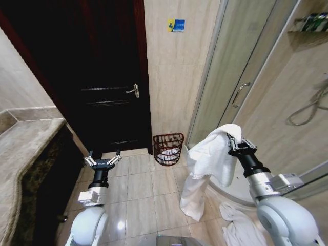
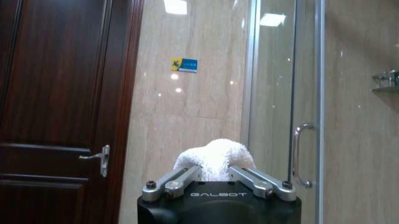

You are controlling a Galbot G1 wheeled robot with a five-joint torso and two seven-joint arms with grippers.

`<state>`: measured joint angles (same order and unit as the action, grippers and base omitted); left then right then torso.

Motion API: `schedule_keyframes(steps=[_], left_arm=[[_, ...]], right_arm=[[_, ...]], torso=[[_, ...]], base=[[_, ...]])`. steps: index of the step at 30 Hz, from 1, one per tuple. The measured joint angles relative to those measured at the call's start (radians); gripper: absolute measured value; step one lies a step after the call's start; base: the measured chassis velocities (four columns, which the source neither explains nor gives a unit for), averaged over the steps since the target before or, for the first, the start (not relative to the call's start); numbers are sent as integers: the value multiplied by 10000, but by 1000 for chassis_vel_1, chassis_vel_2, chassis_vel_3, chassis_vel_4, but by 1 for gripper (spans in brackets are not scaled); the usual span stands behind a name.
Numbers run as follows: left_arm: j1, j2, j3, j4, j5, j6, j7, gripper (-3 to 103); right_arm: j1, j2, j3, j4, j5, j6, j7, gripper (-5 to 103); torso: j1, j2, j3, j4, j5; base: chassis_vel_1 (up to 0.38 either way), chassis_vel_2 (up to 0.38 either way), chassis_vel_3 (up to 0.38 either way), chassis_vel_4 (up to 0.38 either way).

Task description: Discard the used towel into the hamper.

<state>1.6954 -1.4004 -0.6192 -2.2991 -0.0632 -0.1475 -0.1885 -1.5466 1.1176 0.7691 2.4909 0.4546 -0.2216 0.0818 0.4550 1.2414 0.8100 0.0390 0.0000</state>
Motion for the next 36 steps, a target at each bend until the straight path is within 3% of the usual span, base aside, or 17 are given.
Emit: schedule_keyframes(steps=[20, 36], left_arm=[[41, -75, -12, -93, 55, 107, -31, 100], [32, -97, 9, -73, 69, 128, -41, 100]], right_arm=[[246, -66, -34, -346, 46, 23, 1, 4], [379, -128, -19, -443, 58, 111, 66, 4]], torso=[[0, 0, 1, 0, 0], [-1, 1, 0, 1, 0]], base=[[-48, 80, 46, -82], [15, 180, -16, -173]])
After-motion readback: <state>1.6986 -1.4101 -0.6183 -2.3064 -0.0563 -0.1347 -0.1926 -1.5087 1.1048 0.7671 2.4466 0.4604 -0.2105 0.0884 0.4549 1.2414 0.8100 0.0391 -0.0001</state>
